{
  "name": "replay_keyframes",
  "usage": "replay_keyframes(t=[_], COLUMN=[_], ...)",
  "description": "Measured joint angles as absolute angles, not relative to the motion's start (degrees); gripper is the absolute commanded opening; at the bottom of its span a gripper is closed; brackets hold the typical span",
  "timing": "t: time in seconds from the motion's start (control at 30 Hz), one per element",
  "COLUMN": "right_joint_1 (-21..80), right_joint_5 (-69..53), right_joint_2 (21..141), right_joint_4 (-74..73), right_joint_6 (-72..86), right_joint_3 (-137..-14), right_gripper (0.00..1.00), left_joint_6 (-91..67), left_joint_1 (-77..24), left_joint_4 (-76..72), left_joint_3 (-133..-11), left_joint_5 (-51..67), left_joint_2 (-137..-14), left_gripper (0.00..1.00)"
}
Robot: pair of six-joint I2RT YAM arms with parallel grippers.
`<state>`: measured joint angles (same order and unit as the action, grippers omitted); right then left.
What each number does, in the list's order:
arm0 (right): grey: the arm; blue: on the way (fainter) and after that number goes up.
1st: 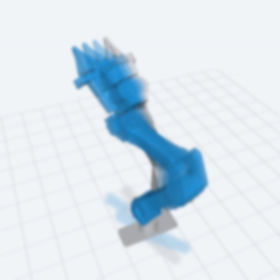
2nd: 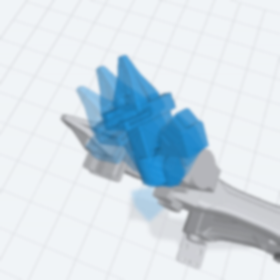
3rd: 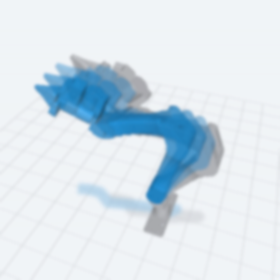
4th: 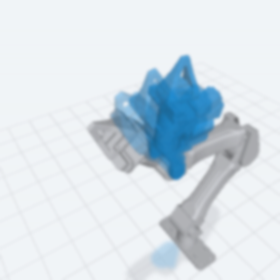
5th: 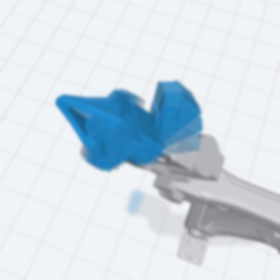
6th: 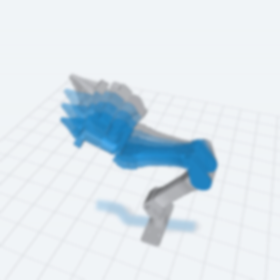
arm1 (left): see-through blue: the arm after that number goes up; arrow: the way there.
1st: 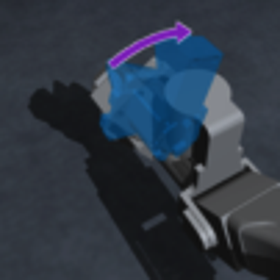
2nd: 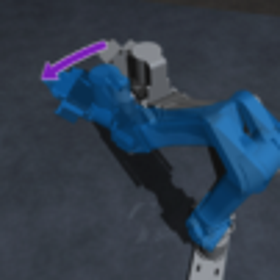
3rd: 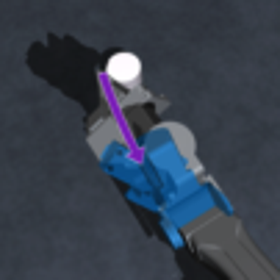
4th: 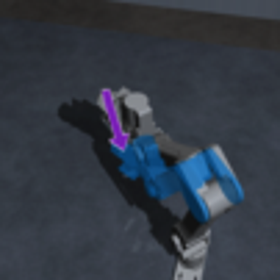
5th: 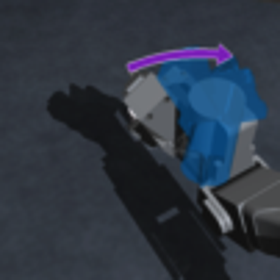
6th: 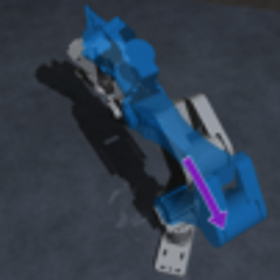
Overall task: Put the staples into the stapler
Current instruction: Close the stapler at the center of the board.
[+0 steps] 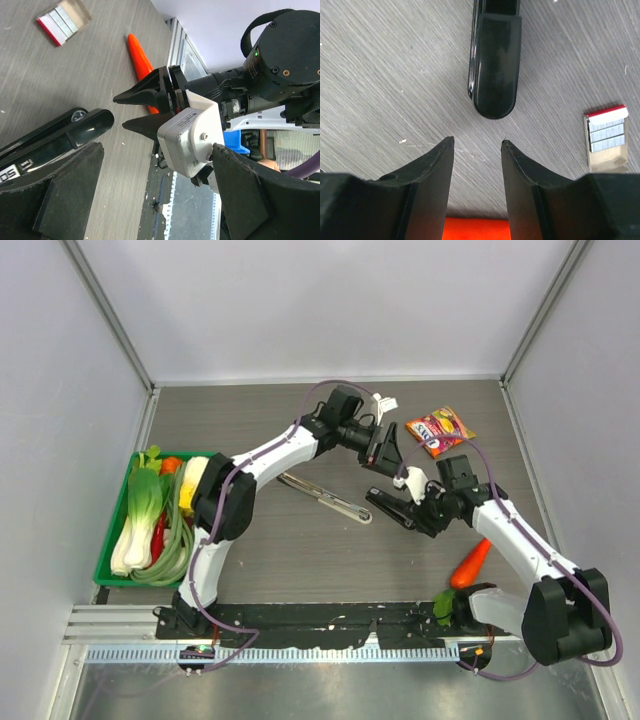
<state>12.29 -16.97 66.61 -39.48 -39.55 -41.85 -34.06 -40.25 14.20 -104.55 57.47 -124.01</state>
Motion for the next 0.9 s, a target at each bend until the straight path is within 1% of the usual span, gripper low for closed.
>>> replay_keyframes(t=[0.17,0.3,0.37,0.4,0.47,0.5,0.57,0.67,0.73,0.83,0.9], right_joint_1=[12.27,12.27,12.19,12.19,12.36,12.62,14.15,21.89,28.38,34.3,35.92], right_joint_5=[-16.51,-16.82,-17.76,-18.28,-19.94,-20.78,-21.91,-21.02,-19.9,-19.7,-19.46], right_joint_2=[63.94,62.28,60.14,59.42,58.87,59.09,60.12,64.14,69.21,77.95,83.53], right_joint_4=[-40.84,-40.95,-41.06,-41.1,-40.64,-40.1,-37.98,-32.82,-29.52,-26.85,-25.1], right_joint_6=[-40.32,-40.16,-39.46,-39.07,-37.87,-37.28,-35.79,-34.22,-33.58,-31.53,-29.95], right_joint_3=[-40.36,-40.4,-41.25,-42.17,-45.01,-46.68,-49.12,-51.13,-51.59,-52.95,-54.41], right_gripper=[0.49,0.53,0.55,0.59,0.61,0.64,0.65,0.65,0.66,0.66,0.67], left_joint_6=[-32.18,-26.94,-23.03,-21.21,-17.69,-16.25,-14.11,-10.2,-7.84,-4.69,-3.49], left_joint_1=[-40.82,-39.4,-36.42,-34.17,-28.34,-24.91,-18.59,-9.02,-5.5,-3.55,-3.36], left_joint_4=[16.14,21.32,25.06,26.63,28.64,29.3,30.5,31.79,33.39,35.81,37.17], left_joint_3=[-104.68,-105.01,-104.71,-104.05,-101.49,-99.24,-95.2,-87.81,-84.42,-80.93,-79.0], left_joint_5=[58.33,57.63,56.4,55.77,54.52,53.87,53.06,51.2,50.0,49.32,49.06], left_joint_2=[-123.87,-121.84,-119.48,-117.78,-113.32,-110.45,-105.43,-98.15,-95.57,-94.89,-95.33], left_gripper=[0.95,0.99,1.0,1.0,1.0,1.0,1.0,1.0,1.0,1.0,1.0])
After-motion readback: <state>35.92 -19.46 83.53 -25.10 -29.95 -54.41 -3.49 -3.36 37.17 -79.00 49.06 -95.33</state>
